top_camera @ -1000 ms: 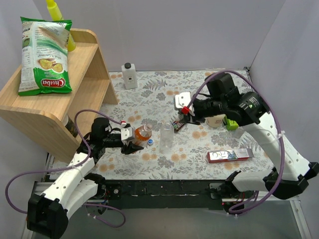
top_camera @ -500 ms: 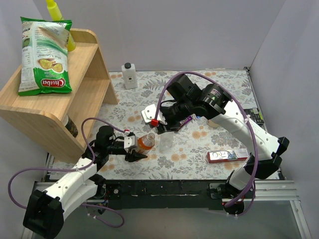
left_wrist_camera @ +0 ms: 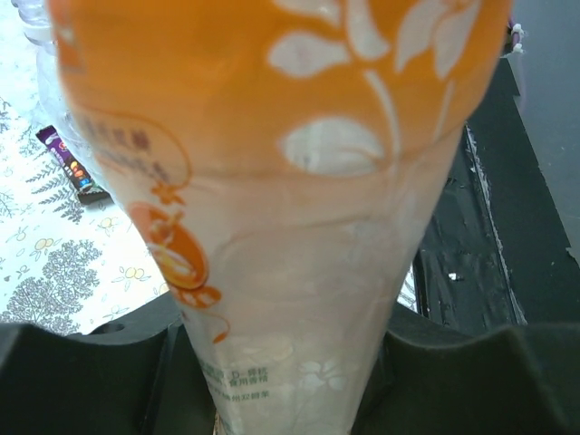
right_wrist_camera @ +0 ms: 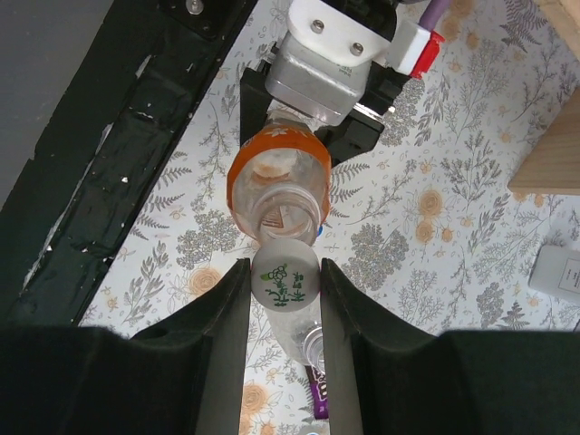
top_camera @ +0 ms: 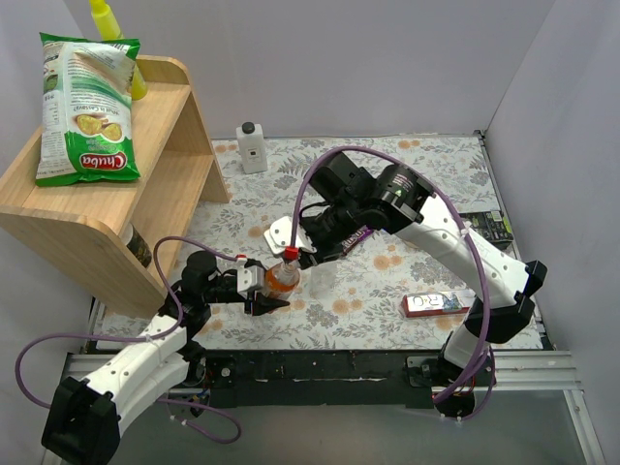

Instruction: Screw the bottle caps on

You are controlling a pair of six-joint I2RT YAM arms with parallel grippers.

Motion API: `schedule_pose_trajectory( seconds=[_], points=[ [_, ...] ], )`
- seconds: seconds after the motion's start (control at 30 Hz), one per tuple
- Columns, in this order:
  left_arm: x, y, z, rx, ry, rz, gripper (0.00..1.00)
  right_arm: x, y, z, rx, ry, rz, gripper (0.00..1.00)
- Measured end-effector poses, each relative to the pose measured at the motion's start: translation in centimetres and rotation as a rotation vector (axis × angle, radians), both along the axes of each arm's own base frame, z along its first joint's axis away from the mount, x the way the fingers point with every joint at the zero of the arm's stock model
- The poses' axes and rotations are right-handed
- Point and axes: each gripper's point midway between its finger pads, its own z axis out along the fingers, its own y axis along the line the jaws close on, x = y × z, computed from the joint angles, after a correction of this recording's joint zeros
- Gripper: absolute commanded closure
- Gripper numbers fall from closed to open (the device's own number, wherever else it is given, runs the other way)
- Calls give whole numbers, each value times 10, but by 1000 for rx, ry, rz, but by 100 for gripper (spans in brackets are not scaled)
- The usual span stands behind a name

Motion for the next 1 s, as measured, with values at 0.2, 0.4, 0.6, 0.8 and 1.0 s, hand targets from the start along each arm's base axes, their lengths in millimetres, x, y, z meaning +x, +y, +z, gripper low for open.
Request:
schedule_pose_trajectory(
  seconds=[0.2, 0.4, 0.6, 0.8, 1.0],
  points=[
    [-1, -3, -1, -5, 5, -6, 100, -8, 3, 0, 0, -11, 28, 74],
    [-3, -6, -2, -5, 4, -19, 100, -12, 5, 1, 3, -24, 48, 74],
    [-3, -8, -1, -7, -5, -22, 100, -16, 7, -1, -1, -30, 65, 74],
    [-2, -8, -2, -6, -4, -7, 100, -13, 7, -2, -6, -41, 61, 74],
    [2, -8, -2, -13, 0, 17, 100, -11, 7, -3, -10, -53, 55, 75]
  ],
)
